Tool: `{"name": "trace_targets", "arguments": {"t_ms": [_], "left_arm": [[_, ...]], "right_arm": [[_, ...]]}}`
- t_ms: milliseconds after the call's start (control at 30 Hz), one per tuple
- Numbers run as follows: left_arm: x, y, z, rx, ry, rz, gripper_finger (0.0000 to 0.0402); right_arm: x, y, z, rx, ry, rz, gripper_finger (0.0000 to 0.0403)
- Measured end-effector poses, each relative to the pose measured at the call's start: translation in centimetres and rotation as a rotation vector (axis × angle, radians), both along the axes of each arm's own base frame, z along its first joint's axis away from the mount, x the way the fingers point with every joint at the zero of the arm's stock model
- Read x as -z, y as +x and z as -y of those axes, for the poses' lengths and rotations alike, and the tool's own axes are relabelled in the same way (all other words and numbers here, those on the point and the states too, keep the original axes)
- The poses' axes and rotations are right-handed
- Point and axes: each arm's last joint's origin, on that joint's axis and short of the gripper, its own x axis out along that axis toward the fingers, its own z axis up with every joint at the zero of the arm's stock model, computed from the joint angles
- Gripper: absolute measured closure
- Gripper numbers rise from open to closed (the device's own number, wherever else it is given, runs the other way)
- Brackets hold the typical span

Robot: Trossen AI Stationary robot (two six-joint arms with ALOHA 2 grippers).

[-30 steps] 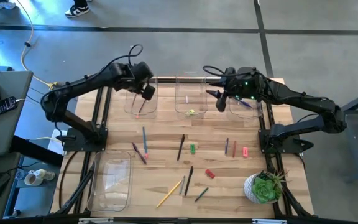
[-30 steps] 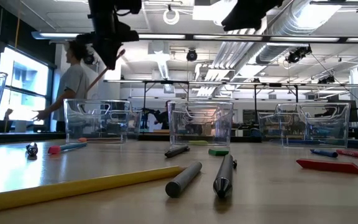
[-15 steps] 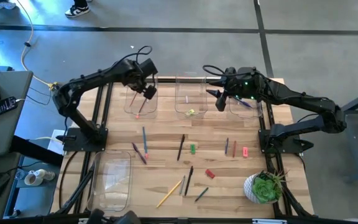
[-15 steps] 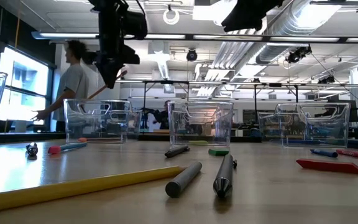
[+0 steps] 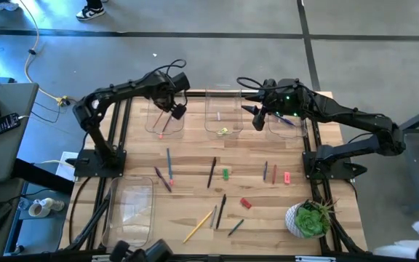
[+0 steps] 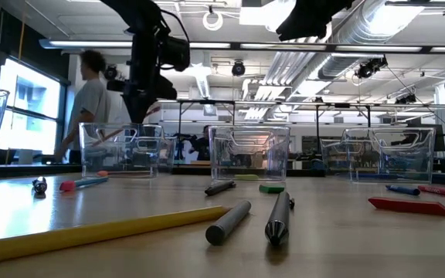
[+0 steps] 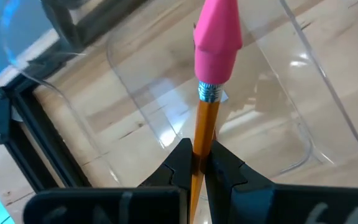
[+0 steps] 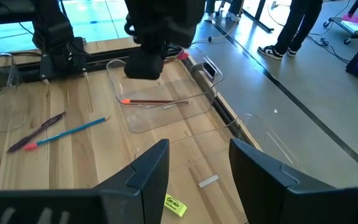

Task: Sort crayons/erasers/pens/pencils in bins
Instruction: Put the orange pencil into the top left transparent bin, then put the blue crayon into the bottom transparent bin

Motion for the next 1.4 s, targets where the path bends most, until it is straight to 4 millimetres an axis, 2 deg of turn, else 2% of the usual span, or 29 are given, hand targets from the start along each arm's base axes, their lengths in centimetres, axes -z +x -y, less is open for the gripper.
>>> {"name": "trace_targets", "arguments": {"t_ms": [267, 667, 1000, 1200, 1400], "left_arm": [[1.2, 0.4, -0.3, 0.000, -0.032, -0.024, 0.0386], [1.3, 0.5, -0.3, 0.001, -0.069, 0.008, 0.0334], [1.2, 0.5, -0.2, 0.013, -0.084, 0.016, 0.0271], [-0.7, 1.2, -0.5, 0.087, -0.078, 0.064, 0.0264], [-4.0, 1.7, -0.5, 0.167, -0.050, 0.086, 0.0268]], "right_arm": [[0.0, 0.0, 0.0, 0.000, 0.001, -0.003, 0.0242], [0.4, -0.2, -0.1, 0.000, 0.015, -0.042, 0.0242], [0.6, -0.3, -0.1, 0.006, 0.035, -0.061, 0.0242], [0.8, -0.4, -0.1, 0.038, 0.097, -0.057, 0.0242], [1.5, -0.8, -0.3, 0.114, 0.243, -0.093, 0.0242]]}}
